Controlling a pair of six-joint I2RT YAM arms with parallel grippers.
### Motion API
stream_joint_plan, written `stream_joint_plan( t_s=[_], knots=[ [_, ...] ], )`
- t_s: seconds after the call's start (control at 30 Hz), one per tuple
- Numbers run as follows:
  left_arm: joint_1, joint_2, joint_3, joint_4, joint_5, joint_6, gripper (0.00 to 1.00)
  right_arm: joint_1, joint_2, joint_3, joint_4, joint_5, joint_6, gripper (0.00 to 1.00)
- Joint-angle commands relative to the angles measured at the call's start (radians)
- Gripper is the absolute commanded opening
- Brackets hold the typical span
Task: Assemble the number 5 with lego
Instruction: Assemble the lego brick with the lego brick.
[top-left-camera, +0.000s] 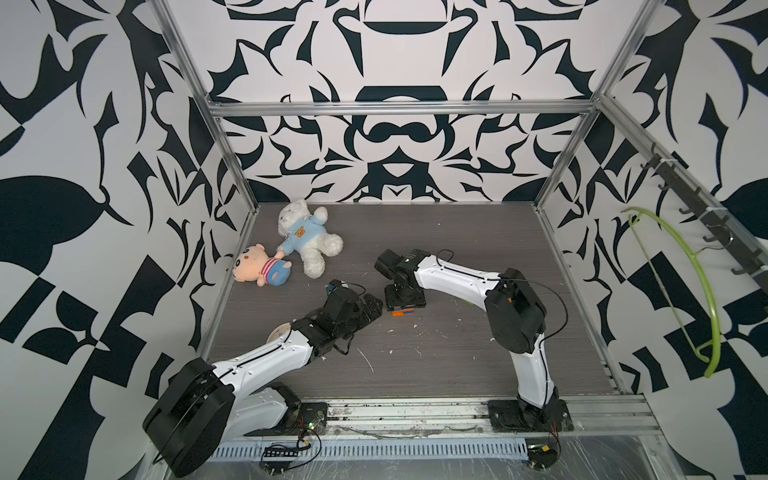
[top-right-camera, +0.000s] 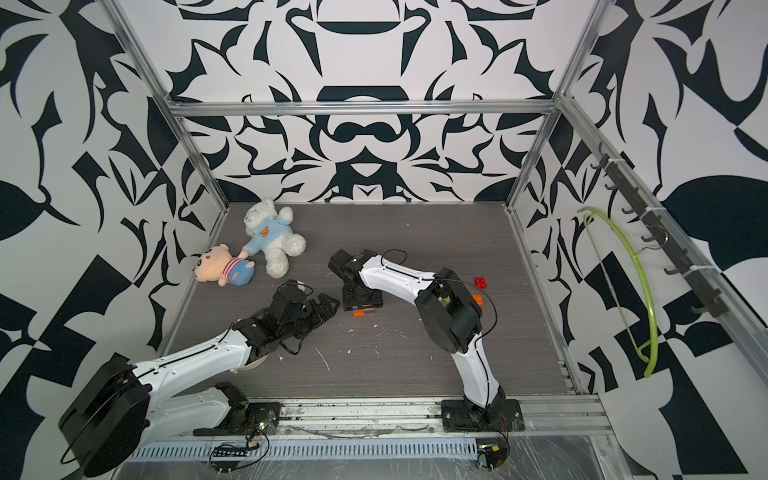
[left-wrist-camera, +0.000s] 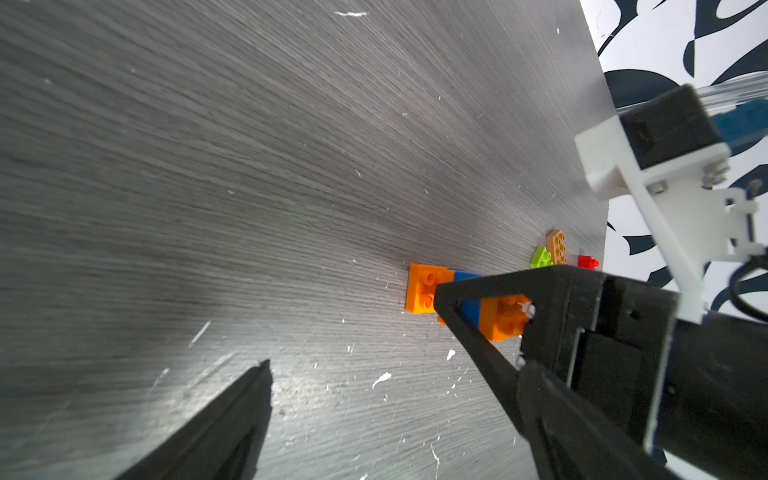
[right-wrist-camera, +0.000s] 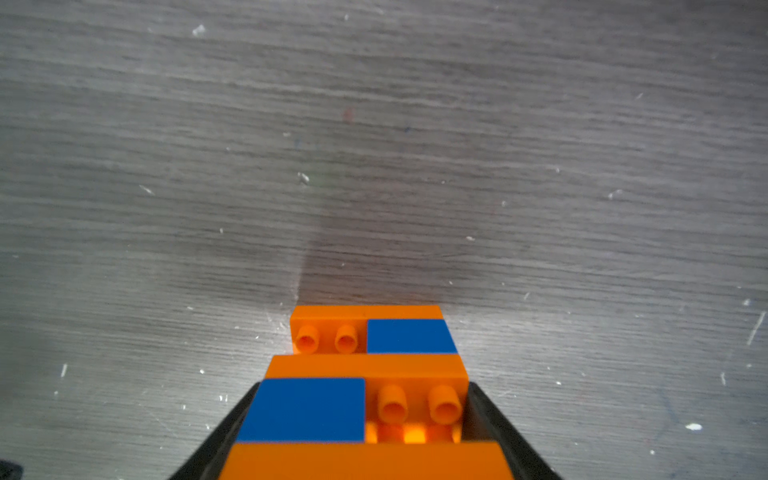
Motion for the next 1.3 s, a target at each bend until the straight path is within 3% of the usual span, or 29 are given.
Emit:
stream_joint_plan(
  t_s=[0.0,0.5,1.27],
  knots=[
    [-0.002,-0.028,0.014,-0.023,-0.020,0.012,0.99,0.003,0.052,-0.014,0.027,-0.035,-0.006,0.63],
    [-0.002,-0.055,0.012,-0.045,-0.038,0.018,0.99,0.003,0.070,0.028,-0.005,-0.035,-0.026,0.63],
    [-0.002,-0.036,0.015,-0.028,-0.027,0.017,0.99,0.007,-0.105,0.000,-0.045,0.021,0.016,0.63]
  ],
)
